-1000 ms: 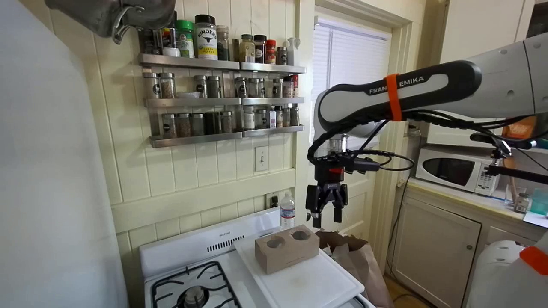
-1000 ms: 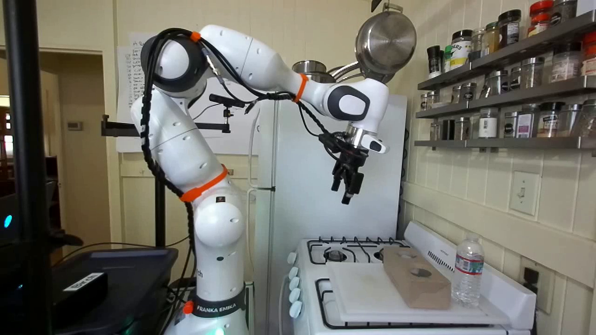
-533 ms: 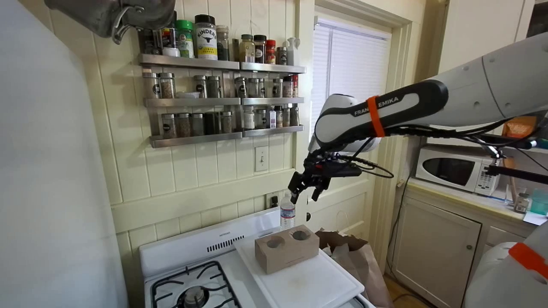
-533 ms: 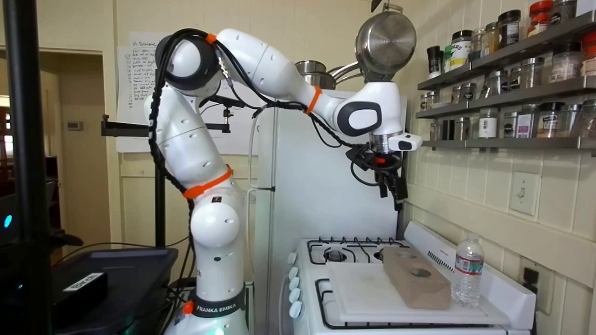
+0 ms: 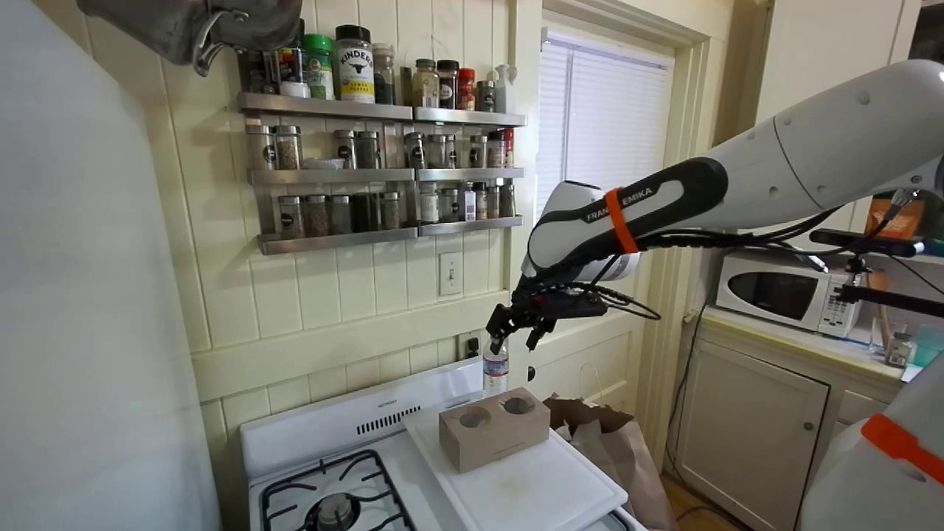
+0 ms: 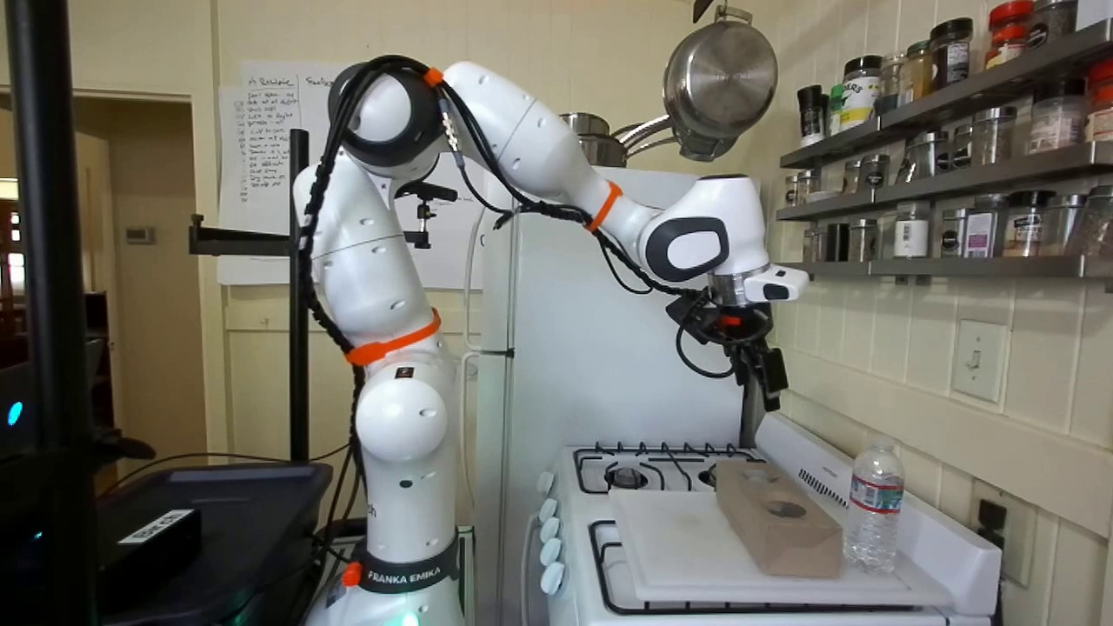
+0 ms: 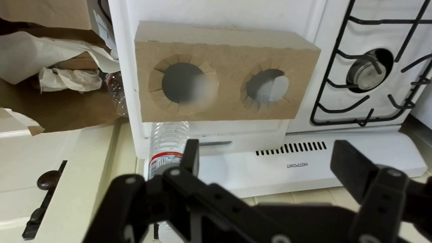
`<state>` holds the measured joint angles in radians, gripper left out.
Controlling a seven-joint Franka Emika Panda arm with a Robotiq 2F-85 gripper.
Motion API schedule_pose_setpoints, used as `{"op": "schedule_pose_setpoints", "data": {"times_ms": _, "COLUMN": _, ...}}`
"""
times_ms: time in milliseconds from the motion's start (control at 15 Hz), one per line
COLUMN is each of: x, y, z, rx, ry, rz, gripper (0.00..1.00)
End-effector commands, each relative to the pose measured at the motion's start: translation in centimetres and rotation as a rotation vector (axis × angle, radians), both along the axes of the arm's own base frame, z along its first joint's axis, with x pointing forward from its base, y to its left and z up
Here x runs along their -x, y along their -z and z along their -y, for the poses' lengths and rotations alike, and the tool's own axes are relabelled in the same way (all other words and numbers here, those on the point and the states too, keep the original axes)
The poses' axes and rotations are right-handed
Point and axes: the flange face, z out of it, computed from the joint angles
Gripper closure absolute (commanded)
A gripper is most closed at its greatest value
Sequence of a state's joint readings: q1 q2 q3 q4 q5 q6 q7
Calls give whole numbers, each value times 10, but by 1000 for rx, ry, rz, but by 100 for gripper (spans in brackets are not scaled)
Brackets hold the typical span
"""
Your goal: Pick the water bottle and put it in the cup holder
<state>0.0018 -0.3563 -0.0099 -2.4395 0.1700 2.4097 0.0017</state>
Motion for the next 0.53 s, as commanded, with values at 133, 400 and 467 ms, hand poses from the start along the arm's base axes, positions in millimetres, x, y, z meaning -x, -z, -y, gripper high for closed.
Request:
{"op": "schedule_pose_setpoints", "data": {"times_ms": 133, "x": -28, "y": 26, "z": 29, "rx": 103, "ry": 99, "rz": 140, "gripper": 0}}
{"op": "schedule_pose_setpoints", "data": {"times_ms": 400, "x": -52, "y": 43, "z": 40, "rx": 166, "ry": 125, "rz": 204, "gripper": 0}}
{"op": "schedule_pose_setpoints", "data": {"times_ms": 467, "x": -58, "y": 47, "z": 41, "rx": 178, "ry": 125, "rz": 206, "gripper": 0}}
